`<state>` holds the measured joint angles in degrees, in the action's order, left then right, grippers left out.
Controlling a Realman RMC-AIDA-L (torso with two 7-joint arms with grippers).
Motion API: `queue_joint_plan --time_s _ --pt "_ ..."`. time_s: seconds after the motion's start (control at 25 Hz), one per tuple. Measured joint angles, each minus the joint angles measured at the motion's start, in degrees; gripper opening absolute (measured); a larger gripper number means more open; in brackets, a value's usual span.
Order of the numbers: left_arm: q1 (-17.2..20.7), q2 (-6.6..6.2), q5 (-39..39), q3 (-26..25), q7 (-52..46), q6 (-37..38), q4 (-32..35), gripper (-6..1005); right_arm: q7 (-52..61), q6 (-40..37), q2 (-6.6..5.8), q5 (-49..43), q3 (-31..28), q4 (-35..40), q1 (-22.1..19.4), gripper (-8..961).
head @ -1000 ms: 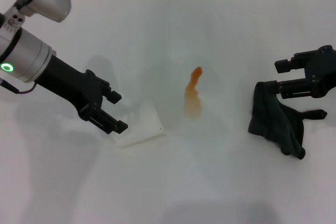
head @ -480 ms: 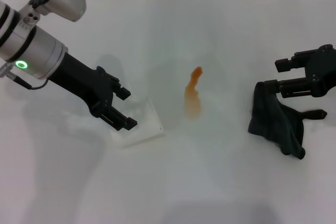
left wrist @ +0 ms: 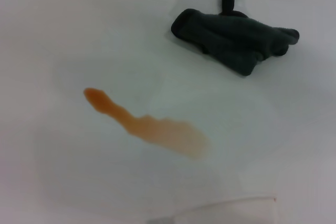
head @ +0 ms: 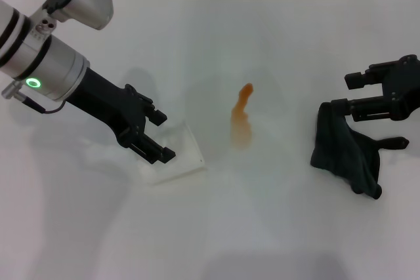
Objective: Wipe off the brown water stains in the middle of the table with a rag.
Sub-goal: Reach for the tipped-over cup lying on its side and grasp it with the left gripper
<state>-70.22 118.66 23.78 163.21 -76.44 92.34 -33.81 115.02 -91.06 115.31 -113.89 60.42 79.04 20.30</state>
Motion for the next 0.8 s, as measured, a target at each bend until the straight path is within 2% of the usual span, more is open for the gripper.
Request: queue_joint_plan --time_s 0.8 --pt "0.3 0.26 0.2 0.0 -0.7 -0.8 1.4 775 0.0 0.0 0.0 0.0 0.2 0.3 -0.2 642"
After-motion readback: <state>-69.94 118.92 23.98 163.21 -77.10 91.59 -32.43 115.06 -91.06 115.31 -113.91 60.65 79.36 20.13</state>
